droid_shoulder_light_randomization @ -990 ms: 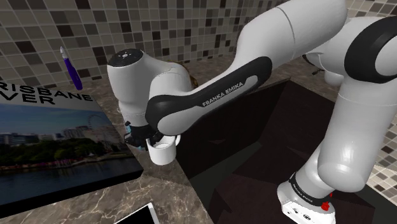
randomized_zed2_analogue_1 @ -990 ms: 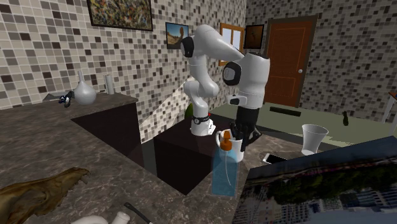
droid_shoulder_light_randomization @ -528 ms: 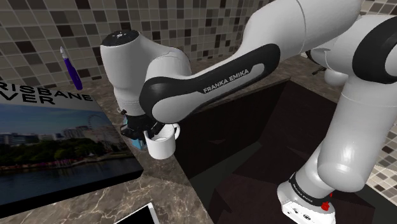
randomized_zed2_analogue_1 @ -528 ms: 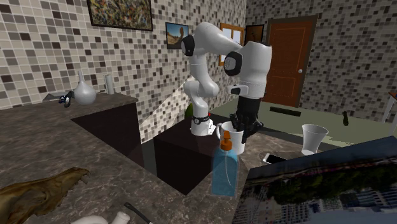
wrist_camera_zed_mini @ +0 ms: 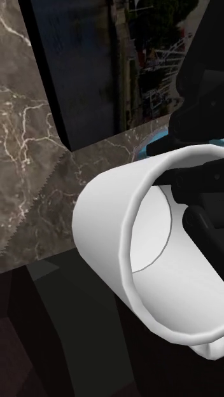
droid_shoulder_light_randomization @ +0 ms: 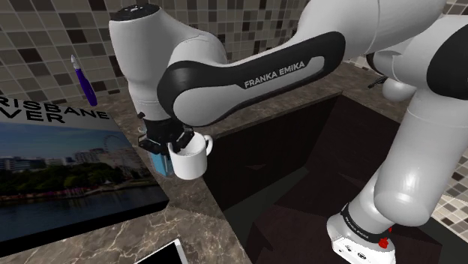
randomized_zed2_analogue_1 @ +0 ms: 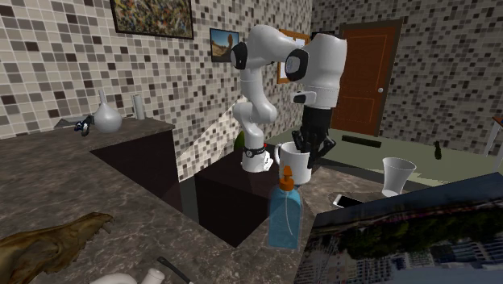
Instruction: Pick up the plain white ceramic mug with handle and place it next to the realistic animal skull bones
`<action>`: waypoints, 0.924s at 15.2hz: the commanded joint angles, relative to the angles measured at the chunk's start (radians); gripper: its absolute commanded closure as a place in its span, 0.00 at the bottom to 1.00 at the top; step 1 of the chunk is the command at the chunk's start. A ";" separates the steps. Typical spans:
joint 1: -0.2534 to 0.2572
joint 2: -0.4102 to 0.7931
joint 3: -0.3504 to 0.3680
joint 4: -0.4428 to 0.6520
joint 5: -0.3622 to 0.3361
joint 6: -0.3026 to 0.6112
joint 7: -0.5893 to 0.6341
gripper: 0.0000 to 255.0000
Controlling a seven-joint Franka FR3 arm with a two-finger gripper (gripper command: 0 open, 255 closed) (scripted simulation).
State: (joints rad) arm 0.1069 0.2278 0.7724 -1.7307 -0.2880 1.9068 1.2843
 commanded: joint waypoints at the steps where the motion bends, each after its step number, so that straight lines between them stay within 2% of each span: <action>1: 0.002 -0.001 0.001 0.025 0.002 -0.025 -0.005 1.00; 11: 0.010 -0.008 0.008 0.145 0.016 -0.148 -0.026 1.00; 14: -0.064 -0.082 -0.010 0.070 0.070 -0.113 -0.115 1.00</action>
State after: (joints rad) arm 0.0641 0.1673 0.7681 -1.6415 -0.2340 1.7855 1.1979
